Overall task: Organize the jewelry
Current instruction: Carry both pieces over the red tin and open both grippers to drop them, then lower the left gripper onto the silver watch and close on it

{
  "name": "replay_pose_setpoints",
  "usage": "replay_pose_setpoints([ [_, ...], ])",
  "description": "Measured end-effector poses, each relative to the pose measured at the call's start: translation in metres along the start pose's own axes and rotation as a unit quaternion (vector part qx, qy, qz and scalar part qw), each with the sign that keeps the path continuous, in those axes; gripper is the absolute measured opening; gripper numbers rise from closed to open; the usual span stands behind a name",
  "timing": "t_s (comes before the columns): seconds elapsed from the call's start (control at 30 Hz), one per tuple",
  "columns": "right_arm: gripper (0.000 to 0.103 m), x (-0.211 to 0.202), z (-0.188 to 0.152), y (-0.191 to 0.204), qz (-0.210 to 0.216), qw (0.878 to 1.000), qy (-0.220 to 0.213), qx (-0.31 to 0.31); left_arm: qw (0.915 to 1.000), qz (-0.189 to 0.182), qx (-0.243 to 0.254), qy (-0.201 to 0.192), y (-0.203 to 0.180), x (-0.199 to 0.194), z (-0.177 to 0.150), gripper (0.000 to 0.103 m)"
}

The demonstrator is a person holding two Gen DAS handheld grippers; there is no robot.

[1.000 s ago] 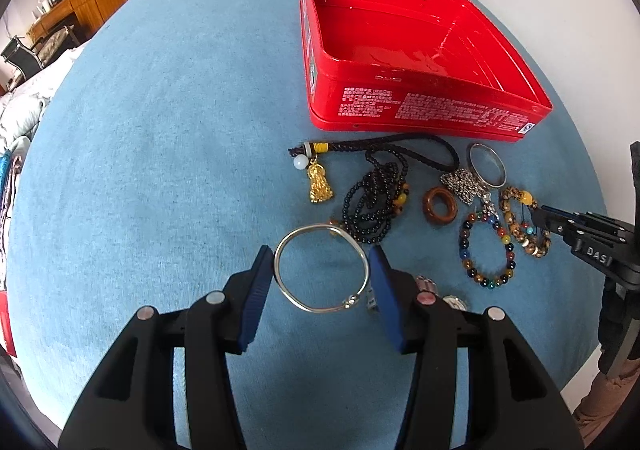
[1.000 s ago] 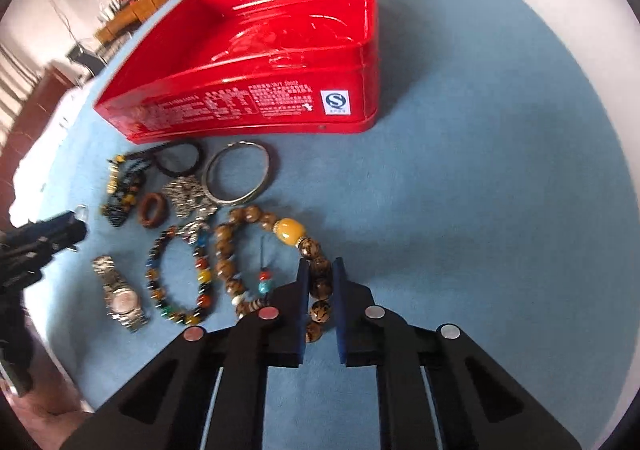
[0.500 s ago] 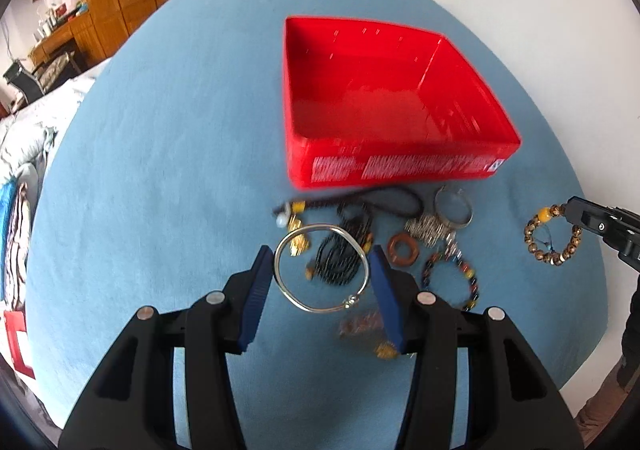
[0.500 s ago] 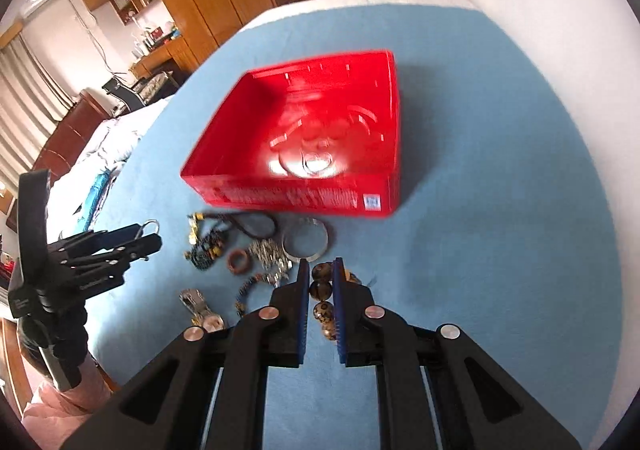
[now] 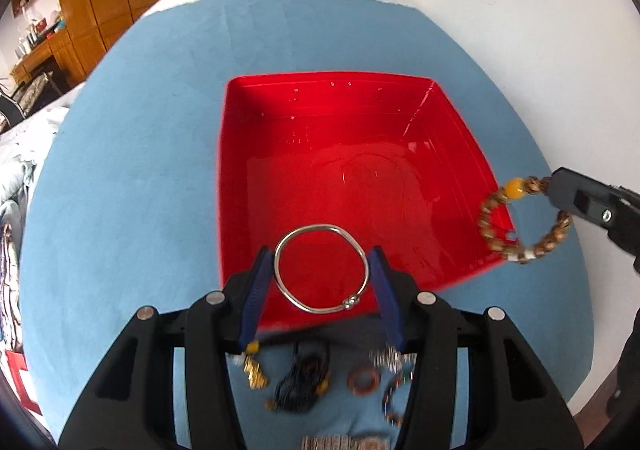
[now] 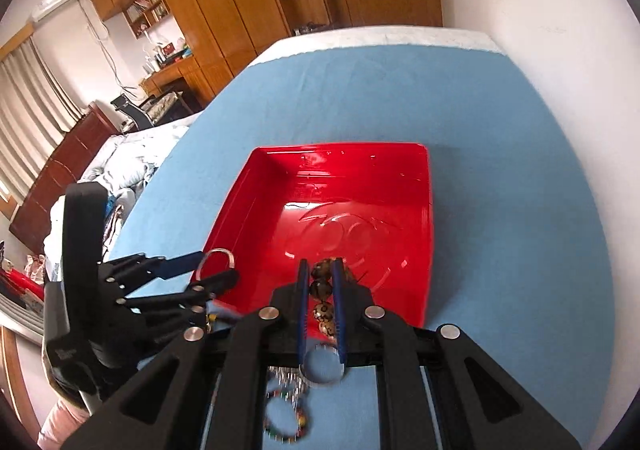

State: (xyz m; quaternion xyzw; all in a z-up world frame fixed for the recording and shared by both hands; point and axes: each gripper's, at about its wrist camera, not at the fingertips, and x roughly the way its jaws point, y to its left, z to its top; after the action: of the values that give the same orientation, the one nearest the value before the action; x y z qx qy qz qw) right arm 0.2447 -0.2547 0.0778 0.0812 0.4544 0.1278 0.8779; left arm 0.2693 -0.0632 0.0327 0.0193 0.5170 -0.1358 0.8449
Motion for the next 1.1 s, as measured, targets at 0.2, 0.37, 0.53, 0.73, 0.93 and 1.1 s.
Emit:
replay_pose_setpoints([
  [0.2,0.011,0.059,0.009,-0.012,0.001,0.999,0.04,0.008,0.9995,0.01,-0.006,0.028,0.006,0.042,0.017,0.049],
  [0.37,0.016,0.088,0.005,-0.028,-0.017,0.998,0.06,0.024,0.9994,0.006,-0.009,0.033,0.009,0.047,0.021,0.06],
  [0.53,0.017,0.072,-0.006,-0.032,-0.008,0.999,0.039,0.023,0.9999,0.006,-0.001,0.009,0.008,0.021,0.01,0.064],
  [0.73,0.018,0.043,-0.038,-0.027,-0.001,0.999,0.033,0.021,0.9998,0.008,0.013,-0.01,0.01,-0.019,-0.029,0.064],
  [0.93,0.02,0.032,-0.083,-0.019,0.016,0.998,0.06,0.023,0.9997,0.021,0.001,0.01,0.023,-0.034,-0.075,0.064],
  [1.1,0.022,0.03,-0.112,-0.009,0.019,0.996,0.083,0.014,0.9984,-0.003,-0.02,0.052,0.028,-0.037,-0.122,0.064],
])
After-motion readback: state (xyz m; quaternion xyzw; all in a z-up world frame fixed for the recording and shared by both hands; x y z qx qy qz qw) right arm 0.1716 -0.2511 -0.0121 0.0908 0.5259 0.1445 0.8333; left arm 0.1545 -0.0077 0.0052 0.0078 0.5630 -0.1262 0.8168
